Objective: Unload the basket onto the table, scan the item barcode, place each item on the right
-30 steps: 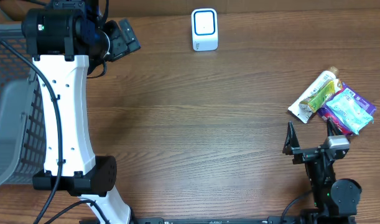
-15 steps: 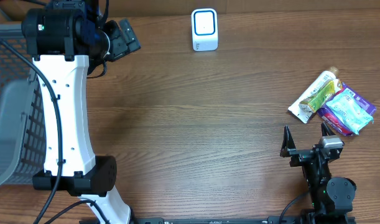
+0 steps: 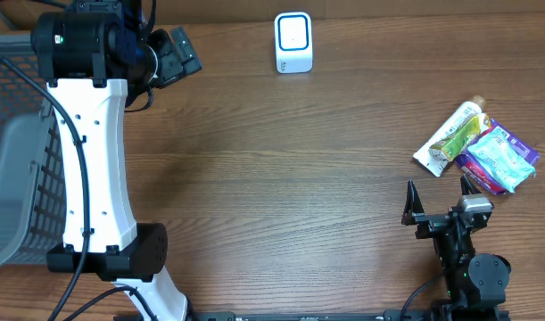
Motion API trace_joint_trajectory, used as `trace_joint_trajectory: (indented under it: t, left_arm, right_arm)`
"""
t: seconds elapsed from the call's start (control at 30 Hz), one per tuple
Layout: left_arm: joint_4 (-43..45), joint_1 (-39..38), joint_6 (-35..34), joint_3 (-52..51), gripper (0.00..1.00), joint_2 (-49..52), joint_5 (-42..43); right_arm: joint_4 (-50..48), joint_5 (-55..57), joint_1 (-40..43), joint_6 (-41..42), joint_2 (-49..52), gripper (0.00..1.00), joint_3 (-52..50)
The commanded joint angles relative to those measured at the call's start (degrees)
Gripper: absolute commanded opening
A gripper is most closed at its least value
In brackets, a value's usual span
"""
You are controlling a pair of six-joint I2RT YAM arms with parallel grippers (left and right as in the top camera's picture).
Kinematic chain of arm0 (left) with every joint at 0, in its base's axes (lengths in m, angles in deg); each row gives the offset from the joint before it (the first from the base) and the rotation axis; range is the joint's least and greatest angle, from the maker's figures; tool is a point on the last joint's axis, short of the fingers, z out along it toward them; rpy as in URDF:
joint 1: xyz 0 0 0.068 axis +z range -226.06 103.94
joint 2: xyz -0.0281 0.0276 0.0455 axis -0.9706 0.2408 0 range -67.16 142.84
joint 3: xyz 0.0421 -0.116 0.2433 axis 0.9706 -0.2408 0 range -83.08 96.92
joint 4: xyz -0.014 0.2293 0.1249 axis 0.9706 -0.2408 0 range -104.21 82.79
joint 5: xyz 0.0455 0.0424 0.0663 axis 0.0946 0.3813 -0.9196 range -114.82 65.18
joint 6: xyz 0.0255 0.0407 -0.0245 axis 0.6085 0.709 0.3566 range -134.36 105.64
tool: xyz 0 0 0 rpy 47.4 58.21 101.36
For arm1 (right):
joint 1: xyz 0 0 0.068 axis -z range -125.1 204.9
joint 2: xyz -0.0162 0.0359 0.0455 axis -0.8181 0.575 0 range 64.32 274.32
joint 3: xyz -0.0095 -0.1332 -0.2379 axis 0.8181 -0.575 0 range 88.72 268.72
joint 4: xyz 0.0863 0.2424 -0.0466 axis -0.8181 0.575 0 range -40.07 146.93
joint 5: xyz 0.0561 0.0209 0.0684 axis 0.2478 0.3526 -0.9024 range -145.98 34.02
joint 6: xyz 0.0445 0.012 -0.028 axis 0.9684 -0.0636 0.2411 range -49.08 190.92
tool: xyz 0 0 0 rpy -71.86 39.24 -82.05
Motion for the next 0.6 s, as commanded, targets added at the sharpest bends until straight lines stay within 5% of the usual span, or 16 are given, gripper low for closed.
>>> trace_joint_trajectory:
  t: [0.0,0.57]
  left_arm:
    - [0.07,0.00,0.66,-0.26,1.00,0.09,0.24]
    - [-0.76,0.50,4.28,-0.26,1.00,-4.09,-1.57]
  right_arm:
    - [-0.17,0.33,-0.31,-0.04,-0.72,1.00,-0.59]
    - [-0.17,0.33,-0.31,-0.07,-0.72,1.00,-0.61]
